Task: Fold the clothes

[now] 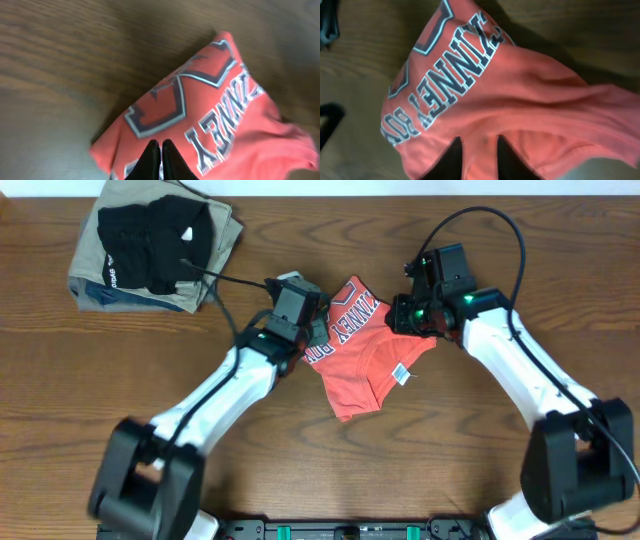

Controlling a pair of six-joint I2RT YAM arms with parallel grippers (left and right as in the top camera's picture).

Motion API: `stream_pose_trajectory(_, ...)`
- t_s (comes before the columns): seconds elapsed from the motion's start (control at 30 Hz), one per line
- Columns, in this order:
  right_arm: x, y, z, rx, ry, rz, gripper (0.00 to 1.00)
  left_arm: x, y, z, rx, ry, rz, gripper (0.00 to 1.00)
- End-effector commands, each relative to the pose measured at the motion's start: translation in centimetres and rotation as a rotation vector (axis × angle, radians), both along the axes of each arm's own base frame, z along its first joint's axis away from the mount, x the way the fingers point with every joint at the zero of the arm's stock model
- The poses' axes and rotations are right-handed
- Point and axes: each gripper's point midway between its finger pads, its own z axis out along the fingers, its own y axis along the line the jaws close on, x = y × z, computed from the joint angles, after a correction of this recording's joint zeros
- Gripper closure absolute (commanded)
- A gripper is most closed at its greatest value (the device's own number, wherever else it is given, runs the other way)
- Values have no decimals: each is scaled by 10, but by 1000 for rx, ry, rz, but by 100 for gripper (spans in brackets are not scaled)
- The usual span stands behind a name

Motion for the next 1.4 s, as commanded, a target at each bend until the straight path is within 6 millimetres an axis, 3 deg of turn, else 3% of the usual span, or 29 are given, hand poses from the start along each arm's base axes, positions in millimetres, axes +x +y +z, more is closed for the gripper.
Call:
stream_pose_trajectory(0.0,-1,8,-31,12,78,-5,88,2,-2,-38,32,57,-7,94)
stream_pose_trajectory(0.2,-2,5,-90,-38,174,-15,99,4,1,-94,73,133,1,92)
stream_pose_trajectory(0.3,-6,-13,-117,-123,234,-93,99,-2,15,-113,102,192,24,92)
stream_pose_trajectory(0.4,-11,-35,-129,-210,274,-181,99,-6,41,-118,154,239,79,93)
stream_pose_trajectory(0.5,-11,-50,-127,-257,276,-218,99,-10,71,-114,202,271,145,94)
stream_pose_trajectory(0.63,-10,-59,-116,-263,267,-250,99,-10,102,-91,234,267,219,94)
stream_pose_trajectory(0.8,-11,-61,-77,-226,226,-262,99,-14,113,-43,204,213,246,94)
stream_pose_trajectory(0.9,-11,-48,-40,-151,164,-215,99,-22,92,-13,127,177,171,94)
stream_pose_trajectory(1.0,-14,-29,-5,-68,91,-125,93,-33,45,9,-19,160,3,94)
stream_pose_trajectory(1.07,-17,-20,11,-37,60,-94,84,-42,15,15,-93,166,-92,94)
stream_pose_trajectory(1.2,-21,-10,15,-32,48,-61,78,-61,-30,10,-126,185,-221,94)
stream_pose_trajectory(1.37,-22,-5,2,-42,74,-49,84,-74,-81,-5,-128,163,-346,94)
